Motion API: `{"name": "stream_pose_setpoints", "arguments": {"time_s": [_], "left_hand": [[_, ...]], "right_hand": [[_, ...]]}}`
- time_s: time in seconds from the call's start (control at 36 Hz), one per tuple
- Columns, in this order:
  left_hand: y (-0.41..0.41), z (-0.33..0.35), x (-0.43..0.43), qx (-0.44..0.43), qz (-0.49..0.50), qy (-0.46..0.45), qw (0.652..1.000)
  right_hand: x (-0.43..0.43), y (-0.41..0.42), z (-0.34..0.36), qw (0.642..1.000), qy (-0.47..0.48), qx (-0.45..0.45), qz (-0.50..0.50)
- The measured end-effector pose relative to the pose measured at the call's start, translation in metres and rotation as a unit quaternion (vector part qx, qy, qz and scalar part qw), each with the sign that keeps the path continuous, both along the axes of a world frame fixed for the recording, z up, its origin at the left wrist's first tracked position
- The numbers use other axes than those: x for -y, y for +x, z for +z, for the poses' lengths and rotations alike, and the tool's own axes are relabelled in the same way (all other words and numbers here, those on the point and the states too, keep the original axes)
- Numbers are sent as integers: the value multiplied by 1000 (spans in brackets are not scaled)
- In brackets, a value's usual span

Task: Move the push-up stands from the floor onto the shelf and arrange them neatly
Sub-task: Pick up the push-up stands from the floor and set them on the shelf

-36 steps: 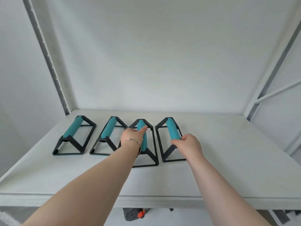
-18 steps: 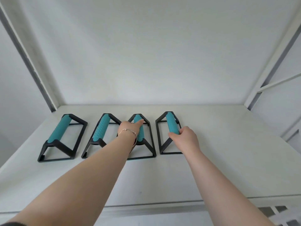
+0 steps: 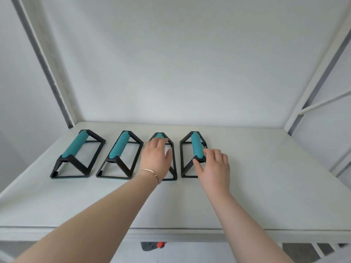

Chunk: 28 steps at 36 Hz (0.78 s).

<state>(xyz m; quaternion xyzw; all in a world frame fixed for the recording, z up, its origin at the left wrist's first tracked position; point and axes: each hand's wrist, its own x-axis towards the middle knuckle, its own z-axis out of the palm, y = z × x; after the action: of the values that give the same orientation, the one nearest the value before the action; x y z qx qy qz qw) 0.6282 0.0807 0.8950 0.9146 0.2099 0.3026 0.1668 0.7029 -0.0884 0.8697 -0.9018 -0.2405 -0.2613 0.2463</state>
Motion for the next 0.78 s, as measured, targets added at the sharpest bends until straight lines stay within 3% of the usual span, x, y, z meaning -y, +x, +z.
{"name": "stream_pose_setpoints", "arguments": {"time_s": [0.14, 0.31, 0.58, 0.78], "left_hand": [[-18, -13, 22, -59, -37, 75, 995], [-53, -20, 46, -114, -77, 140, 980], [-137, -39, 80, -161, -188, 122, 961], [-192, -74, 113, -133, -281, 110, 944]], "right_hand": [[17, -14, -4, 999, -13, 43, -18], [42, -57, -13, 998, -34, 21, -45], [75, -170, -30, 991, -49, -21, -127], [118, -252, -64, 979, -41, -63, -190]]}}
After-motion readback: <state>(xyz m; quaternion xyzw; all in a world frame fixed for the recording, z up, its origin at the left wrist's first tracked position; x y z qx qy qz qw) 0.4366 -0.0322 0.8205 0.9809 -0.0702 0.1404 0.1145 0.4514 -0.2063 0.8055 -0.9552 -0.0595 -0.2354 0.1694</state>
